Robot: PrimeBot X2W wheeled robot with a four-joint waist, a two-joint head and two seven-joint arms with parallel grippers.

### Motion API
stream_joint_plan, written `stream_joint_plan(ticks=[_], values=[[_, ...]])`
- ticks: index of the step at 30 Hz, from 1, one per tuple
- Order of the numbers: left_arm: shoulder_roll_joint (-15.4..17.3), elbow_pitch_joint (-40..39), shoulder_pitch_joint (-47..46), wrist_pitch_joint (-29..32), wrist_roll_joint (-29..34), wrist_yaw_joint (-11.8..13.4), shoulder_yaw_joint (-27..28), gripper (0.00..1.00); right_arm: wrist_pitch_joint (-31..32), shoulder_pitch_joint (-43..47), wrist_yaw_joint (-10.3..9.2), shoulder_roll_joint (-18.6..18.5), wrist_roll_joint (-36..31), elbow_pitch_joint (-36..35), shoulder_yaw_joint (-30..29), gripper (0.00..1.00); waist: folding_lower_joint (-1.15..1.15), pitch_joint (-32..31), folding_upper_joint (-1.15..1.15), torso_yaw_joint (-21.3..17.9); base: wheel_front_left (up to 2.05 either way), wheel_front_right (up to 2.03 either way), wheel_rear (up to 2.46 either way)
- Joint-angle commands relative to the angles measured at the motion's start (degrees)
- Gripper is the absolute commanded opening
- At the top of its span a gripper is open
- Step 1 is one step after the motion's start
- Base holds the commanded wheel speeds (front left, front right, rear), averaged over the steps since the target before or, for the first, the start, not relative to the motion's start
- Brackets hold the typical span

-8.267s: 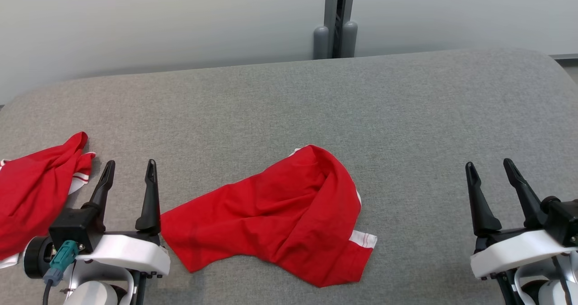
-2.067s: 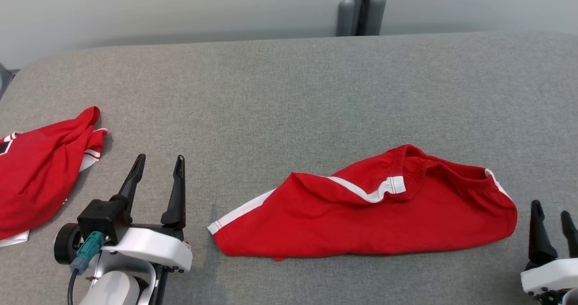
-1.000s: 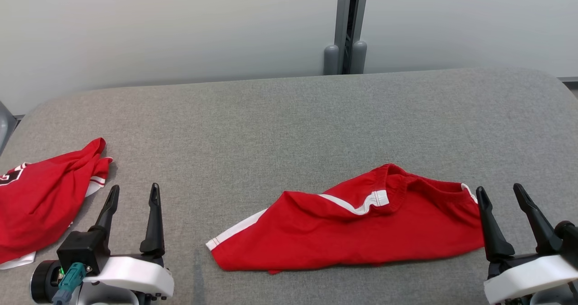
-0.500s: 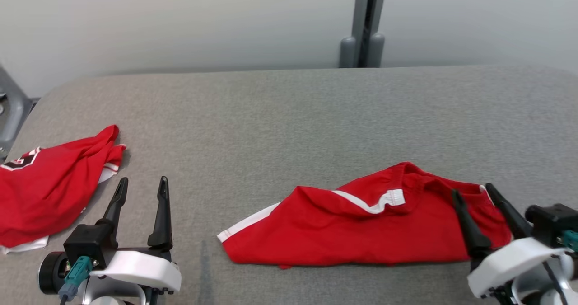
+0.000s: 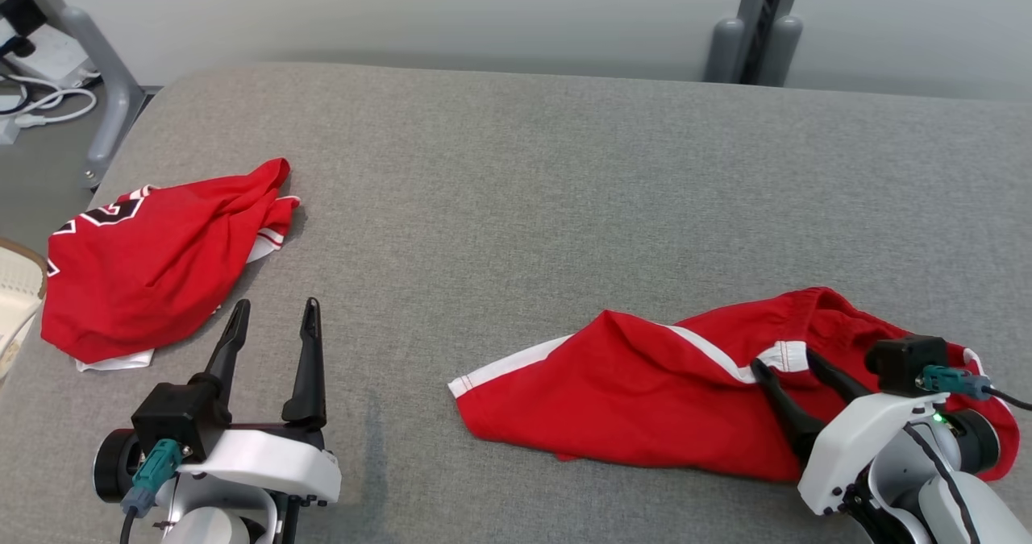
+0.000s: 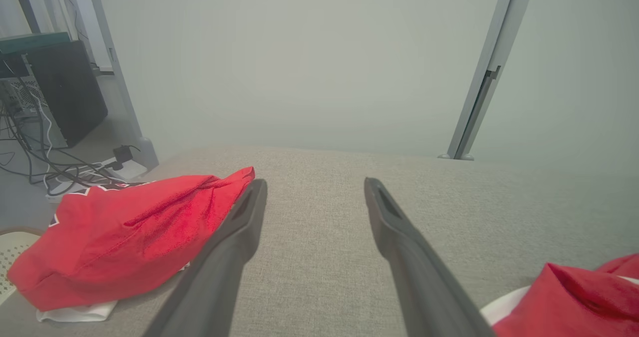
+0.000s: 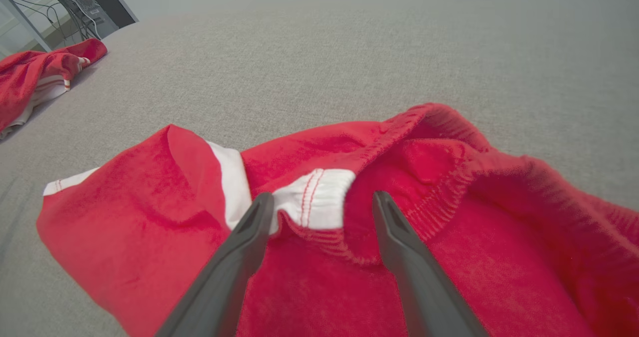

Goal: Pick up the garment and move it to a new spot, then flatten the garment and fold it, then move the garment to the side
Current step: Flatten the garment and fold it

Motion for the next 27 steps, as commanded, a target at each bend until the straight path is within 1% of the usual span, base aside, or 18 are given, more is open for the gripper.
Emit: stream_joint_plan(ticks=[1,2,3,7,11,15,17,18,19,22,25,27], values=[[0.04,0.24,-1.18,-0.39,-0.31,-0.16,0.18,1.0,0.38,-0.95,0.0,-0.75,1.14,0.54,0.62,0.44,0.0,0.42,0.0,0.55,0.0,0.0,0.0],[-0.03,0.39,-1.31,-0.44,-0.31,-0.24,0.26,1.0,0.82,-1.38,0.0,-0.96,1.76,0.85,0.98,0.17,0.0,0.51,0.0,0.67,0.0,0.0,0.0],[-0.08,0.52,-1.41,-0.58,-0.27,-0.34,0.33,1.0,0.72,-1.77,0.0,-1.21,2.34,0.77,1.17,0.0,0.0,0.62,0.0,0.77,0.0,0.0,0.0],[-0.3,0.84,-1.55,-0.81,-0.16,-0.49,0.7,1.0,0.75,-4.69,0.0,-2.35,4.28,-1.11,2.3,0.0,0.0,1.09,0.0,0.54,0.0,0.0,0.0],[-0.46,1.08,-2.2,-1.17,0.08,-0.82,0.9,1.0,1.55,-11.87,0.0,-3.71,5.62,-4.28,3.97,0.0,0.0,1.38,0.0,-0.84,0.0,0.0,0.0],[-0.8,1.46,-3.06,-1.29,0.58,-1.3,0.58,1.0,2.24,-19.73,0.0,-4.21,6.84,-6.89,6.51,0.0,0.0,1.64,0.0,-2.26,0.0,0.0,0.0],[-1.07,1.61,-3.48,-1.37,0.75,-1.55,0.37,1.0,3.17,-21.38,-0.01,-4.06,8.32,-8.14,7.49,0.0,0.0,1.75,0.0,-2.83,0.0,0.0,0.0],[-1.14,1.68,-3.63,-1.37,0.84,-1.54,0.3,1.0,3.62,-21.5,0.0,-4.67,8.02,-8.9,7.68,0.0,0.0,1.79,0.0,-3.08,0.0,0.0,0.0],[-1.24,1.79,-3.75,-1.42,0.87,-1.63,0.22,1.0,4.2,-20.8,-0.01,-5.34,7.72,-9.72,7.7,0.0,0.0,1.79,0.0,-3.28,0.0,0.0,0.0],[-1.6,1.89,-3.51,-1.44,0.86,-1.67,0.28,1.0,6.17,-14.94,0.0,-5.95,8.23,-12.66,6.83,0.0,0.0,1.81,0.0,-4.06,0.0,0.0,0.0],[-1.7,1.77,-2.98,-1.53,0.71,-1.73,0.53,1.0,7.98,-6.72,0.0,-5.98,7.96,-15.59,3.43,0.0,0.0,2.06,0.0,-5.06,0.0,0.0,0.0],[-1.49,1.68,-2.76,-1.57,0.71,-1.73,0.78,1.0,9.02,-0.78,0.0,-5.06,7.55,-17.33,0.49,0.0,0.0,2.35,0.0,-5.96,0.0,0.0,0.0]])
